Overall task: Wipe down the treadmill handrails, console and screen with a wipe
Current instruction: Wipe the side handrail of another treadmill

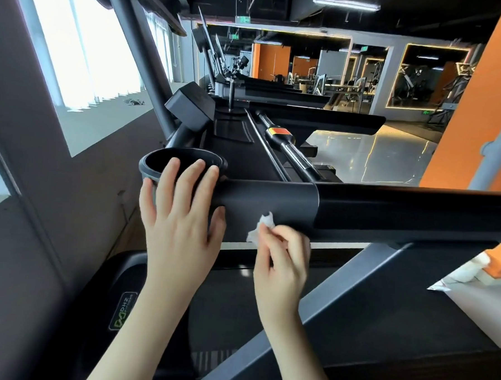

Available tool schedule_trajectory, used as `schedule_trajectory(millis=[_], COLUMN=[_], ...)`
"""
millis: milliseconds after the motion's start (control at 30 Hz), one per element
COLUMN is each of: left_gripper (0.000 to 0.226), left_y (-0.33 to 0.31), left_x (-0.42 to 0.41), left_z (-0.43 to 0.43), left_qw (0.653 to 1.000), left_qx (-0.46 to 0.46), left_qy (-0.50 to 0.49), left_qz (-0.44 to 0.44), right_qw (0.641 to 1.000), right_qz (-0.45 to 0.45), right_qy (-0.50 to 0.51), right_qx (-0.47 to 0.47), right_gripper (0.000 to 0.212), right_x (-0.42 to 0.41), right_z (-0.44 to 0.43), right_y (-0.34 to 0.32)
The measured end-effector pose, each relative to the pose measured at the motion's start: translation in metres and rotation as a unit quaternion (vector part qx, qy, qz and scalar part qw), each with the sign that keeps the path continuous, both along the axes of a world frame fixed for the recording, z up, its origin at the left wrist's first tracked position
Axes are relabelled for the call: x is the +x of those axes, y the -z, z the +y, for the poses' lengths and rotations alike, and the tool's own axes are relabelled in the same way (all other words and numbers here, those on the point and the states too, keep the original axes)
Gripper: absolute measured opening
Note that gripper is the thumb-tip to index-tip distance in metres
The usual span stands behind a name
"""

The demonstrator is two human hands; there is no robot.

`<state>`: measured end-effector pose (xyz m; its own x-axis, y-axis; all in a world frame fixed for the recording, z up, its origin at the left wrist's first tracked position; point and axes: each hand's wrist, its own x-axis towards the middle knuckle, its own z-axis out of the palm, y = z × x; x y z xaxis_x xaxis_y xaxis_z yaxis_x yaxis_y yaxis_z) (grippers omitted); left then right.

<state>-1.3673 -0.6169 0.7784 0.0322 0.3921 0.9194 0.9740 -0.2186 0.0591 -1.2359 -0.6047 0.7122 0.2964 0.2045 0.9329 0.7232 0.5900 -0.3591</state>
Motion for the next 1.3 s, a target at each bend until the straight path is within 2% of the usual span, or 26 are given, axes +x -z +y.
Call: schedule_trajectory(millis=[100,233,367,467,567,667,767,833,967,1100,1300], left_gripper=[0.046,0.045,0.045,0.045,0.046,0.047,0.045,0.045,0.043,0.044,0.044], left_y=[0.003,0.006,0.007,0.006,0.005,0.001,-0.003,-0.005,-0.002,0.001,0.001], left_x=[0.008,0.012,0.014,0.015,0.016,0.019,0.024,0.027,0.031,0.034,0.035], left_z=[-0.001,0.001,0.002,0.001,-0.002,-0.004,-0.001,0.002,0.006,0.008,0.007], left_qw=[0.999,0.999,0.999,0.999,0.999,0.999,0.994,0.991,0.99,0.991,0.991], left_qx=[0.005,0.005,0.003,-0.004,-0.016,-0.023,-0.033,-0.049,-0.056,-0.049,-0.047], left_qy=[-0.007,-0.013,-0.016,-0.017,-0.02,0.001,0.061,0.095,0.116,0.12,0.12], left_qz=[0.044,0.049,0.038,0.037,0.034,0.046,0.079,0.084,0.06,0.042,0.037], right_qw=[1.0,0.997,0.999,0.995,0.98,0.985,0.993,0.994,0.994,0.997,0.993], right_qz=[0.007,0.05,-0.011,-0.041,-0.019,-0.016,-0.061,-0.049,0.007,-0.045,0.044], right_qy=[0.025,0.063,0.036,0.08,0.165,0.14,0.075,0.085,0.107,0.056,0.106], right_qx=[0.014,0.015,0.004,-0.043,-0.112,-0.104,-0.067,-0.044,-0.015,-0.016,-0.01], right_gripper=[0.015,0.019,0.022,0.024,0.028,0.029,0.021,0.021,0.022,0.024,0.017], right_x=[0.011,0.015,0.005,0.019,0.036,0.03,0.029,0.041,0.037,0.025,0.046], right_z=[0.006,0.007,0.004,0.013,0.025,0.016,0.01,0.015,0.008,0.0,0.007], right_y=[-0.023,-0.025,-0.035,-0.068,-0.09,-0.082,-0.07,-0.071,-0.053,-0.02,-0.009])
